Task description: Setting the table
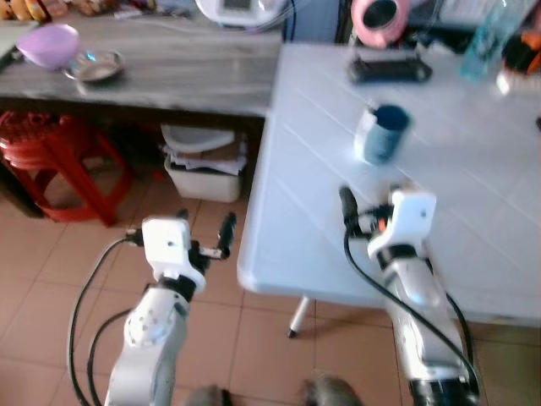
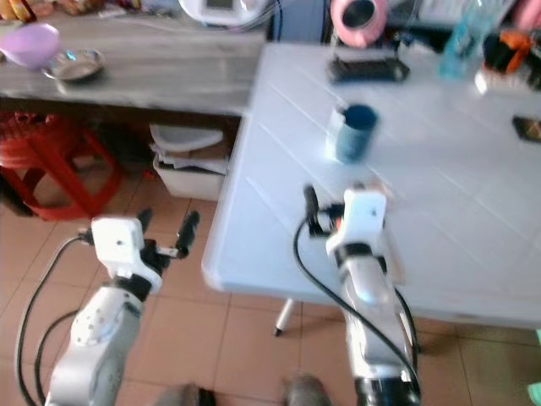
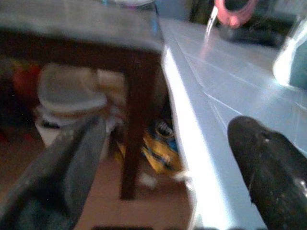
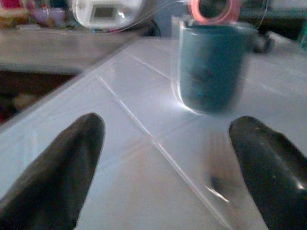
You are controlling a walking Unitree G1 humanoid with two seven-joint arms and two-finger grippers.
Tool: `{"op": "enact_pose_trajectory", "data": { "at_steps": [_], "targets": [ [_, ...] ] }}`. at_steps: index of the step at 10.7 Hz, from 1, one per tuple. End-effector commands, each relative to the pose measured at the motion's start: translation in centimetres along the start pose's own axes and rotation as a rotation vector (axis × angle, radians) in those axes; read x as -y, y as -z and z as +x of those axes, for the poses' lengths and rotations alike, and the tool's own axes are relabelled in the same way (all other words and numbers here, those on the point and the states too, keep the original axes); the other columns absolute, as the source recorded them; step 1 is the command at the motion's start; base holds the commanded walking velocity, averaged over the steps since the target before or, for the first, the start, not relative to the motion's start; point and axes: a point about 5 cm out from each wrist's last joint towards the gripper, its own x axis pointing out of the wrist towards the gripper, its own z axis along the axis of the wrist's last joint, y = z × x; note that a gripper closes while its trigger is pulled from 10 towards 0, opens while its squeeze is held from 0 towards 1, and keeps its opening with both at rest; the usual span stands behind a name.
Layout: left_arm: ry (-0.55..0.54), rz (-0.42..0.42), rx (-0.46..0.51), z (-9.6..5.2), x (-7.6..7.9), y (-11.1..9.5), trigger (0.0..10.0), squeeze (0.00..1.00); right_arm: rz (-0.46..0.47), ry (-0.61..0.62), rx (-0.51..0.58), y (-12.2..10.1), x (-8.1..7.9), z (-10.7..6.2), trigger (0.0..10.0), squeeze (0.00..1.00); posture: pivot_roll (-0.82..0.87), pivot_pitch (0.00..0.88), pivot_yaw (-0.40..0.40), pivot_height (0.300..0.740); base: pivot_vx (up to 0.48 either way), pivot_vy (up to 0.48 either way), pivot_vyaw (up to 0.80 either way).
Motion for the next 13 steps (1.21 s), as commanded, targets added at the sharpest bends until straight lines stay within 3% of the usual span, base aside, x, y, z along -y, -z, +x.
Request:
{"op": "enact_pose_trajectory", "data": {
  "at_steps": [1,4,8,9,13],
  "targets": [
    [0.007,0.007,-0.003,-0.1,0.1,-0.1,10.0,0.0,0.004,-0.004,-0.012,0.2,0.0,-0.3,10.0,0.0,-0.03,0.173,0.043,0.74,0.0,0.0,0.0],
    [0.013,0.013,-0.01,-0.2,0.0,-0.3,10.0,0.0,-0.039,0.003,-0.071,1.1,-0.1,-0.5,10.0,0.0,-0.03,0.197,0.049,0.74,0.0,0.0,0.0],
    [0.021,0.015,-0.024,-0.4,0.1,-0.4,10.0,0.0,-0.022,-0.001,-0.141,1.5,-0.1,0.4,10.0,0.0,-0.02,0.219,0.053,0.74,0.0,0.0,0.0],
    [0.022,0.016,-0.028,-0.5,0.1,-0.4,10.0,0.0,-0.03,-0.019,-0.16,1.3,-0.3,0.8,0.3,0.0,-0.02,0.221,0.051,0.74,0.0,0.0,0.0],
    [0.023,0.012,-0.037,-0.6,0.3,-0.3,10.0,0.0,-0.043,0.001,-0.245,1.9,0.2,0.7,0.0,0.0,-0.02,0.225,0.047,0.74,0.0,0.0,0.0]
  ]
}}
